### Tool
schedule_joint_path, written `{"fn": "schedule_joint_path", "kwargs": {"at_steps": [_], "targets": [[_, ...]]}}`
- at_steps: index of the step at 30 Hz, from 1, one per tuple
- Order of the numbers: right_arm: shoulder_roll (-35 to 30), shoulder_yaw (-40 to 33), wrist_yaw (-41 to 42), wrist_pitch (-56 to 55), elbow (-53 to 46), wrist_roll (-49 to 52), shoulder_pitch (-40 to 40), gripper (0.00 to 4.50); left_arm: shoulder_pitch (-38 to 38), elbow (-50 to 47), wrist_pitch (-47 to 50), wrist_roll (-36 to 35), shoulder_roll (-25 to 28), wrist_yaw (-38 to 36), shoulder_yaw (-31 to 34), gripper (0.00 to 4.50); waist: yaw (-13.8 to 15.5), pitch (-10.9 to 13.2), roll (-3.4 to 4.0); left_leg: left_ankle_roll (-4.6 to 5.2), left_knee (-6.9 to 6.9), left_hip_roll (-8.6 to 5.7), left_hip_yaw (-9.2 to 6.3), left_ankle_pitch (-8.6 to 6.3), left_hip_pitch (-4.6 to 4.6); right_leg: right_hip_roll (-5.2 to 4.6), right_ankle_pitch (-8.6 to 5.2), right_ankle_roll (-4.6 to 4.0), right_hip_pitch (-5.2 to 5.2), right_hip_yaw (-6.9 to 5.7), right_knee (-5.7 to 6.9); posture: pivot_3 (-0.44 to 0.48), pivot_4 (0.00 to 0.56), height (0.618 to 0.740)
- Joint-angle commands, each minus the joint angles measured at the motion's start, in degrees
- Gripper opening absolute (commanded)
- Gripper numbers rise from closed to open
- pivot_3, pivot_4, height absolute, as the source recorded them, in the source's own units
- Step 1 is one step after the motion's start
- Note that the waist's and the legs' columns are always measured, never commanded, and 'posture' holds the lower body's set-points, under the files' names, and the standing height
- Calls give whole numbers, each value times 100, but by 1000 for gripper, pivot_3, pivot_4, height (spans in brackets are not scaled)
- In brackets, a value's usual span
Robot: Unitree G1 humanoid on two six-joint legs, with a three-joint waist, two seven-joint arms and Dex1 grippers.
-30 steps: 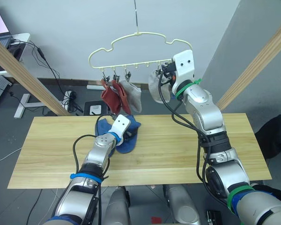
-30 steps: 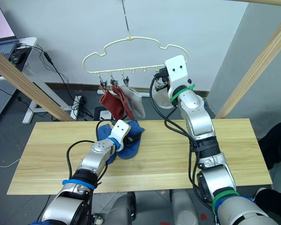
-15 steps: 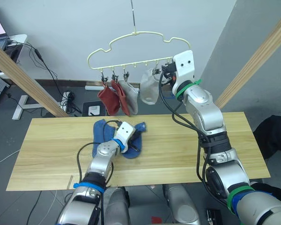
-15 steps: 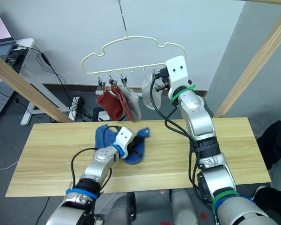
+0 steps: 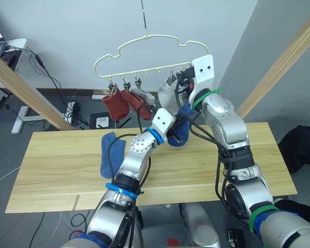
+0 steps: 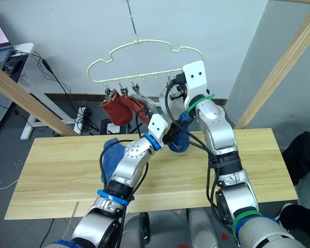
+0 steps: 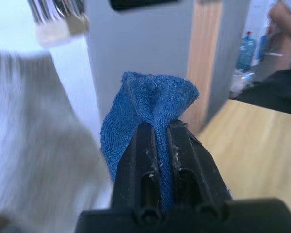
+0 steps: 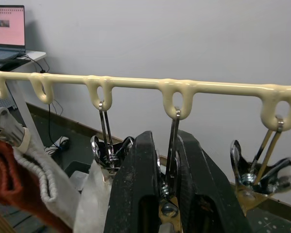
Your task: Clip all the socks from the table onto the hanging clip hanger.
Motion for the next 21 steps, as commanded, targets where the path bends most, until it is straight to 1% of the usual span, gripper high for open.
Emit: {"fn": "schedule_joint_path", "kwargs": {"at_steps": [1, 9, 21], "targets": [[12, -56, -3, 13, -353, 88, -85, 150, -170, 145, -425, 122, -42, 330, 122, 0, 3, 0, 0, 0, 0, 0, 0, 0, 0, 0, 0, 0, 0, 0, -1, -322, 279, 689], [27, -72, 2, 151, -402, 198, -70, 150, -238, 303, -717, 229, -40, 610, 155, 0, 6, 0, 0, 0, -2, 0, 0, 0, -2, 0, 0, 0, 0, -1, -5, -321, 276, 689], [112, -71, 32, 414, -510, 323, -25, 150, -568, 597, -576, 200, -75, 664, 157, 0, 4, 0, 0, 0, -5, 0, 0, 0, -2, 0, 0, 1, 0, -2, -8, -320, 276, 689]]}}
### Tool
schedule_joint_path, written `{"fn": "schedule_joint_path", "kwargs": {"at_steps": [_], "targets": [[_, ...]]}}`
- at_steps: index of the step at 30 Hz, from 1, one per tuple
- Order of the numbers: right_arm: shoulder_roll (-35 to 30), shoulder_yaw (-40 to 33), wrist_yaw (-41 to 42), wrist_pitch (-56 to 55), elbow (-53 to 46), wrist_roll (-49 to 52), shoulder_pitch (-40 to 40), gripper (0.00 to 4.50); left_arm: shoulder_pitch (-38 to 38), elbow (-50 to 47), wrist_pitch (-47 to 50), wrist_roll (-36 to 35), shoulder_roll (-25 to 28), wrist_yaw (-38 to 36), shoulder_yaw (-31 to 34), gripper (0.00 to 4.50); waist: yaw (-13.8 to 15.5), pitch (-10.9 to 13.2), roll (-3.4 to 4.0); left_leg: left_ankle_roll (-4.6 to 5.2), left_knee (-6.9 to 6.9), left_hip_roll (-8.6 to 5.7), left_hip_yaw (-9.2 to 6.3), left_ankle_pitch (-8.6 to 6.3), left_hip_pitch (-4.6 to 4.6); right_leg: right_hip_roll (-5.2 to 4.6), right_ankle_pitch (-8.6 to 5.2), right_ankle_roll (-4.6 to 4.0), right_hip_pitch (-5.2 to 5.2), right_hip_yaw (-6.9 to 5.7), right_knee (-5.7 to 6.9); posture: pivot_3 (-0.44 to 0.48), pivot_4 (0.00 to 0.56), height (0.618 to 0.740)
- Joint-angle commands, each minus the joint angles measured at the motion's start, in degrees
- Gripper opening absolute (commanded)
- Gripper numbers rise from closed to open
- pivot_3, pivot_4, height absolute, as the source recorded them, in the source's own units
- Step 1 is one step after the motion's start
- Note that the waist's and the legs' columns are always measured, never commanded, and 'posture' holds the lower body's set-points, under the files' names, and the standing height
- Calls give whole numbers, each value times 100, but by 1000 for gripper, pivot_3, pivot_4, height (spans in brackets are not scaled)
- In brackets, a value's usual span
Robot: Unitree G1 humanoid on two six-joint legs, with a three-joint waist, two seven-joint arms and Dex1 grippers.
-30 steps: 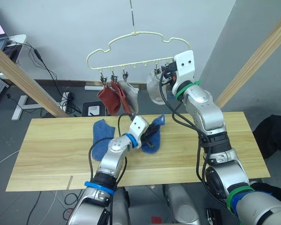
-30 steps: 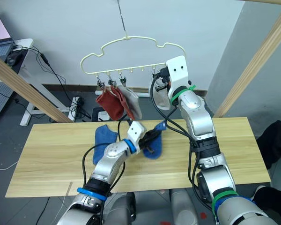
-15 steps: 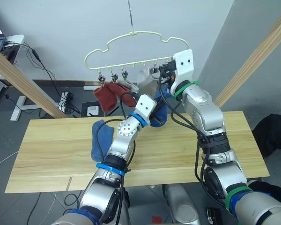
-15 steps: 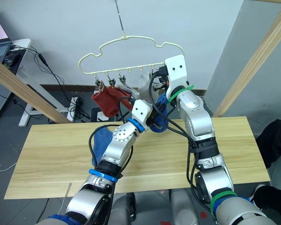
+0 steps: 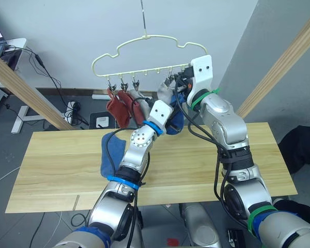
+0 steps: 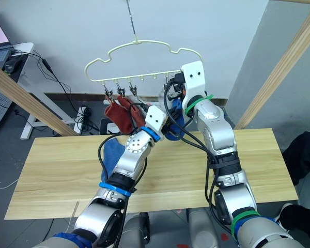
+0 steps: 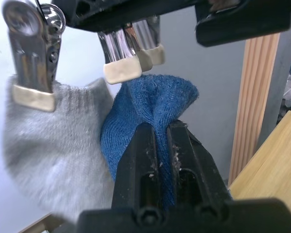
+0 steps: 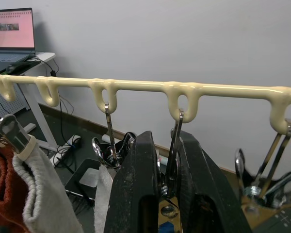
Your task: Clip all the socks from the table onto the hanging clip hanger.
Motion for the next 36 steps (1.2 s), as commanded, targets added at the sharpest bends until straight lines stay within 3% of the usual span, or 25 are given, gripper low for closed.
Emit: {"fn": "schedule_joint_path", "kwargs": {"at_steps": [1, 36], "targets": [[31, -20, 26, 37, -338, 105, -23, 150, -172, -59, -22, -1, -72, 36, 19, 0, 1, 0, 0, 0, 0, 0, 0, 0, -1, 0, 0, 0, 0, 0, -1, -320, 276, 689], [-194, 341, 215, -275, -316, -175, 103, 150, -285, -293, -51, -114, -115, 48, 175, 0, 4, 0, 0, 0, -6, 0, 0, 0, -10, 0, 0, 0, 0, -2, -27, -316, 282, 689]]}}
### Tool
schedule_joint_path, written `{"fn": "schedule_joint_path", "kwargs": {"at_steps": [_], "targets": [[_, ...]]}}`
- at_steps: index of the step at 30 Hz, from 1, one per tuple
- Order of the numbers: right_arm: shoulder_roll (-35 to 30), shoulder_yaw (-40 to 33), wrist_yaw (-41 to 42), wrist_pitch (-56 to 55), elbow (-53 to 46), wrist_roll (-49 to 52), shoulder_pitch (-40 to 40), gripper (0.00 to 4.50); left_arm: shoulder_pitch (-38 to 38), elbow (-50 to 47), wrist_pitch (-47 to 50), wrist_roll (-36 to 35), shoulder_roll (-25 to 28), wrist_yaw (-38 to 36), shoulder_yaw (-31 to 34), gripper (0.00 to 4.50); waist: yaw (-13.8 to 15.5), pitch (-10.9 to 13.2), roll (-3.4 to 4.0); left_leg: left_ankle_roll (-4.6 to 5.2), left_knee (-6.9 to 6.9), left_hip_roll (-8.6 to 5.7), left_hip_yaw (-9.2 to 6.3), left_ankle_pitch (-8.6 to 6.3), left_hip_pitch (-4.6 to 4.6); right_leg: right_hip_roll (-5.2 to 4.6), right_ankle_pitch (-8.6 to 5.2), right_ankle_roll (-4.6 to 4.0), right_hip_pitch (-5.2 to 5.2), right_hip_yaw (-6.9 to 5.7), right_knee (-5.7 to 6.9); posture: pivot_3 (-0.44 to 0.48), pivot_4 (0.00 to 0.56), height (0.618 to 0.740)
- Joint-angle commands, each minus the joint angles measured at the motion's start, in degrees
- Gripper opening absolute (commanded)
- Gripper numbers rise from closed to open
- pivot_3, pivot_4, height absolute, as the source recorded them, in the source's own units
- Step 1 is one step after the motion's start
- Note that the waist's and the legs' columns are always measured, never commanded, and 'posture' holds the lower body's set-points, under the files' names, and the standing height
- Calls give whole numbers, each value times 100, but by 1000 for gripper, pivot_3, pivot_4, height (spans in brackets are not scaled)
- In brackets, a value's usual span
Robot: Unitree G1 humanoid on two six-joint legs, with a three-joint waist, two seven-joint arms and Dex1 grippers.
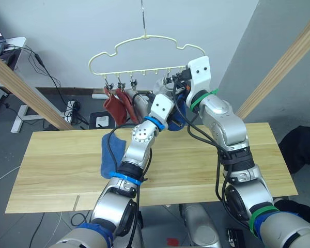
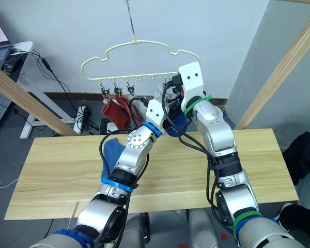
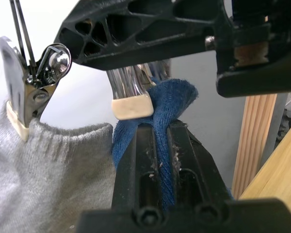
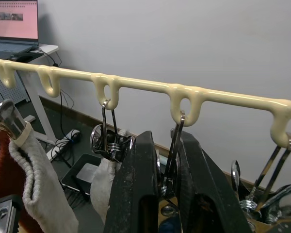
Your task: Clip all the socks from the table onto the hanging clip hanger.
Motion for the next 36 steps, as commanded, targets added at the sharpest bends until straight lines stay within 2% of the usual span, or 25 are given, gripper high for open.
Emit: {"fn": "schedule_joint_path", "kwargs": {"at_steps": [1, 3, 10, 15, 22, 30, 34, 36], "targets": [[-52, 119, 85, -179, -259, -78, 33, 150, -60, -229, -168, -36, -15, 39, 49, 0, 0, 0, 0, 0, 0, 0, 0, 0, 0, 0, 0, 0, 0, 0, 0, -316, 282, 689], [-56, 112, 53, -244, -275, -93, 65, 150, -60, -229, -170, -35, -19, 39, 55, 0, 0, 0, 0, 0, 0, 0, 0, 0, 0, 0, 0, 0, 0, 0, 0, -316, 282, 689], [-80, 102, -4, -296, -338, -112, 125, 2639, -57, -234, -151, -28, -32, 28, 59, 0, 2, 0, -1, 0, 0, 0, 0, 0, 0, 0, 0, 0, 0, 0, 0, -316, 284, 689], [-86, 57, -10, -202, -526, -42, 195, 2639, -52, -229, -119, -18, -35, 35, 64, 0, 2, 1, 0, 0, 0, 0, 0, 0, 0, 0, 0, 0, 0, 0, 0, -315, 285, 689], [-202, -9, 58, 184, -1219, 107, 520, 2668, 14, -245, 0, -15, -14, -13, 33, 1881, 11, 1, -1, 0, 1, 0, 0, 0, -1, 0, 0, 0, 0, 0, -1, -315, 285, 689], [-478, -92, 144, 761, -2482, 254, 1259, 2668, 219, -390, 120, -17, 85, -153, -56, 1881, 3, 1, 0, 0, 0, 0, 0, 0, 0, 0, 0, 0, 0, 1, -2, -324, 283, 689], [-458, -160, -83, 791, -2692, 185, 1391, 2668, 379, -696, 267, -150, 186, -405, -63, 1881, 0, 1, 0, 0, 1, 0, 0, 0, 0, 0, 0, 0, 0, 2, -1, -330, 283, 689], [-429, -195, -212, 747, -2620, 143, 1360, 2292, 452, -890, 397, -214, 261, -510, -50, 1904, 1, 1, 0, 0, 1, 1, 0, 0, 0, 0, 0, 1, 0, 2, -1, -330, 283, 689]]}}
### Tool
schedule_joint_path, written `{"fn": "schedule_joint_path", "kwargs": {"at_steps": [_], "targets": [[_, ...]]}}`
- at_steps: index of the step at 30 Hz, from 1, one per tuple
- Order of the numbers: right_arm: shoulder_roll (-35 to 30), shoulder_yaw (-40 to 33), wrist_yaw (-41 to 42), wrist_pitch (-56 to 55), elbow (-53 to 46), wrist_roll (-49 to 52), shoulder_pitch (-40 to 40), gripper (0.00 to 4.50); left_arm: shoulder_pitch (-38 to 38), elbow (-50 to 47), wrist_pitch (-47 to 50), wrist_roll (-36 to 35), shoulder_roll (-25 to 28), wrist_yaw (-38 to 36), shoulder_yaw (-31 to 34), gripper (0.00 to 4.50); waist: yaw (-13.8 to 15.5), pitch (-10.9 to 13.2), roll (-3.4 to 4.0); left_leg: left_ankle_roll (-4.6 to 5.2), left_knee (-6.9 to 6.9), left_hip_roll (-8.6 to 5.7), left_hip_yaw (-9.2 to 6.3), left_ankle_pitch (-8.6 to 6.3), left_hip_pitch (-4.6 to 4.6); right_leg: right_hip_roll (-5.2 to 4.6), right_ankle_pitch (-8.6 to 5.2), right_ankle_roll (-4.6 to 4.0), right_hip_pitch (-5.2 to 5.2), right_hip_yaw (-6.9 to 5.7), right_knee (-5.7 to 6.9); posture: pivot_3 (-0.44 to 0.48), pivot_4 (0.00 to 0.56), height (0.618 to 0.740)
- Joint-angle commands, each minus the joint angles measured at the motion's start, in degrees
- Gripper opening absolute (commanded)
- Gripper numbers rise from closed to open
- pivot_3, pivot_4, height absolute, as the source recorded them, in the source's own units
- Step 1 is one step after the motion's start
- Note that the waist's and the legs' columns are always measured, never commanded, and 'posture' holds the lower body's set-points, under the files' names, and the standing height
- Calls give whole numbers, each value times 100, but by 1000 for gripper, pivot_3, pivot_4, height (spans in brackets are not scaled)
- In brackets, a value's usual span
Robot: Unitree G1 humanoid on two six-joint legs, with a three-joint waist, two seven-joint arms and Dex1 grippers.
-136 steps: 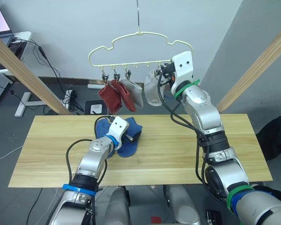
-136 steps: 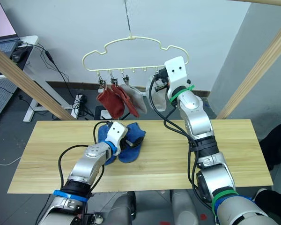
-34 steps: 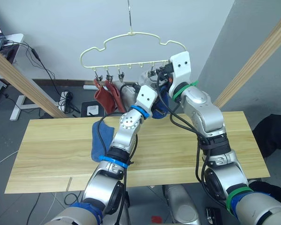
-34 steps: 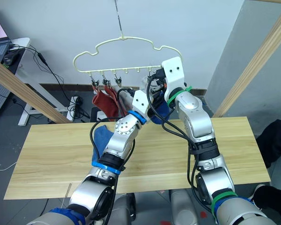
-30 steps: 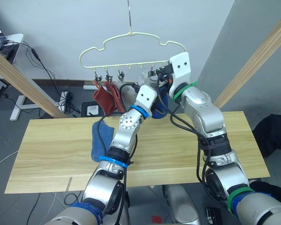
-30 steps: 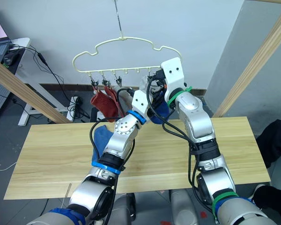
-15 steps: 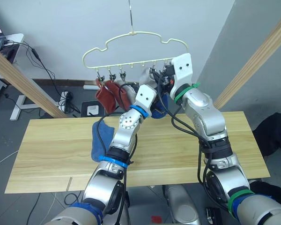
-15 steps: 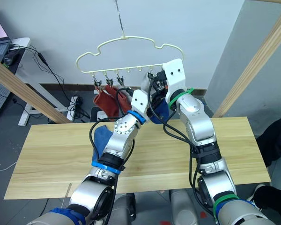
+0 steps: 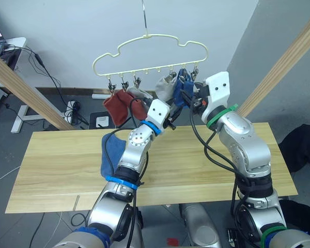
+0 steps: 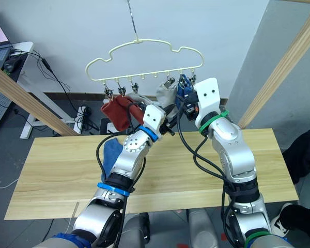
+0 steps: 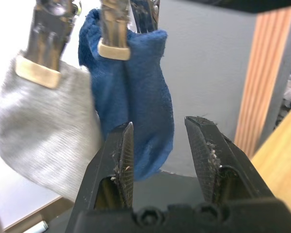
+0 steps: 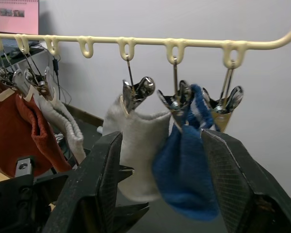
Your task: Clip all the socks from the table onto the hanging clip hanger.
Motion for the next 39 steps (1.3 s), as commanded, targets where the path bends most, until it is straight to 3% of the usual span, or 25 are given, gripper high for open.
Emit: {"fn": "schedule_joint_path", "kwargs": {"at_steps": [1, 3, 11, 21, 39], "targets": [[48, -131, -203, -107, -178, -56, -76, 2084, 57, -501, 140, -141, 65, -176, -12, 1904, 4, 0, 0, 0, 0, 0, 0, 0, 0, 0, 0, 0, 1, 0, 1, -325, 282, 689], [80, -132, -328, -156, 38, -119, -171, 1492, 120, -750, 285, -201, 193, -305, 5, 1904, 1, 0, 0, 0, 1, 0, 0, 0, 0, 0, 0, 0, 1, 0, 0, -319, 279, 689], [212, -172, -617, -536, 1001, -316, -648, 1492, 196, -1456, 740, -387, 544, -590, 30, 1904, 7, 0, 0, 0, 1, 0, 0, 0, 0, 0, 1, -1, 1, 0, 1, -302, 269, 689], [238, -168, -709, -1272, 1964, -458, -1087, 1492, 163, -1561, 859, -406, 584, -534, 78, 1904, 17, 0, 0, 0, 0, 0, 0, 0, 0, 0, 1, -1, 1, 0, 0, -294, 266, 689], [446, -234, -710, -1600, 2400, -385, -1344, 1492, 199, -1630, 902, -409, 601, -495, 42, 1904, 18, 0, 0, 0, 1, 0, 0, 0, 0, 0, 1, -1, 1, 0, 2, -289, 266, 689]]}}
